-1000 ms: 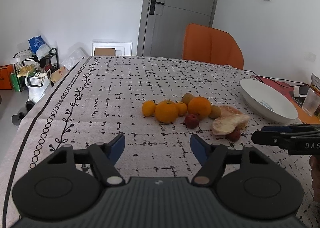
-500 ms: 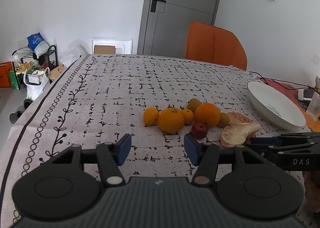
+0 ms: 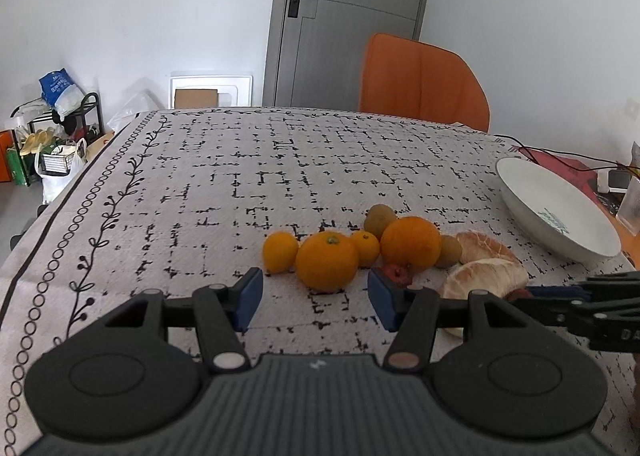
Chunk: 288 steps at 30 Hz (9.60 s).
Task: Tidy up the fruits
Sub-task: 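Grasp the small red plum with the right gripper while the left gripper grasps an orange, then carry the plum with the right gripper onto the white plate while the left gripper places the orange there, then move both open grippers back from the plate to the fruit pile, then grasp the peeled tangerine with the right gripper while the left gripper grasps a small orange, then lower the peeled tangerine onto the plate with the right gripper while the left gripper releases the small orange there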
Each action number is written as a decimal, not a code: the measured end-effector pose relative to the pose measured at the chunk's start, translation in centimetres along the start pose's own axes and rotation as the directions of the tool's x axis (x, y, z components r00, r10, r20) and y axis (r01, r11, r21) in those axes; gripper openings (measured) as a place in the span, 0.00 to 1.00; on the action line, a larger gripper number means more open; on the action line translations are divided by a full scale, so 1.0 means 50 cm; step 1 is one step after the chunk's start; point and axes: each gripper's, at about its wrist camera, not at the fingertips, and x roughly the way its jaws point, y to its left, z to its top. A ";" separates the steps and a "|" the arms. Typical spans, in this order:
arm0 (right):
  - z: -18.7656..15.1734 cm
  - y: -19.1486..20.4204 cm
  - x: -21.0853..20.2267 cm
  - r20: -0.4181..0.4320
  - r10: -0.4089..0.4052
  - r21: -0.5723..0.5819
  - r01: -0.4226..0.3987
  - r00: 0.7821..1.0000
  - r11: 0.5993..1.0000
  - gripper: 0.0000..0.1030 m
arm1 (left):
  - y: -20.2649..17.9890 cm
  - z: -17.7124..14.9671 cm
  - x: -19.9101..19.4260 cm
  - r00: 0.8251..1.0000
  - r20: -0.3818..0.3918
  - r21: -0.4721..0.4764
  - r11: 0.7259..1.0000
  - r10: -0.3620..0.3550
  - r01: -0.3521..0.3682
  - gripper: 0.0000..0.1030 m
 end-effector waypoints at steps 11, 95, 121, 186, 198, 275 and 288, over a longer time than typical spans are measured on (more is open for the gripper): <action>-0.009 -0.035 -0.040 0.041 -0.050 0.037 0.049 0.998 0.998 0.22 | -0.009 0.001 0.032 1.000 -0.010 0.004 1.000 0.008 -0.008 0.41; -0.025 -0.221 -0.229 0.321 -0.291 0.266 0.209 0.901 0.941 1.00 | -0.342 0.092 0.044 0.985 0.028 0.180 0.970 -0.172 0.164 0.73; 0.010 -0.105 -0.182 0.299 -0.270 0.191 0.220 0.915 0.957 1.00 | -0.169 0.070 -0.068 0.986 0.157 0.043 0.998 -0.058 0.052 0.84; 0.079 -0.021 0.058 0.068 -0.095 -0.062 0.099 0.993 0.993 0.40 | 0.036 0.023 0.023 1.000 0.020 -0.087 0.996 0.006 -0.004 0.46; 0.066 0.001 0.063 0.030 -0.136 -0.124 0.139 0.990 0.982 0.30 | 0.032 0.009 0.023 1.000 0.006 -0.090 0.996 -0.005 0.006 0.23; 0.044 -0.244 -0.146 0.246 -0.447 0.184 0.411 0.860 0.893 0.31 | -0.374 0.118 0.095 0.978 0.044 0.215 0.958 -0.203 0.189 0.22; 0.040 -0.244 -0.177 0.271 -0.435 0.228 0.382 0.859 0.896 0.49 | -0.401 0.130 0.109 0.975 0.040 0.204 0.957 -0.220 0.208 0.26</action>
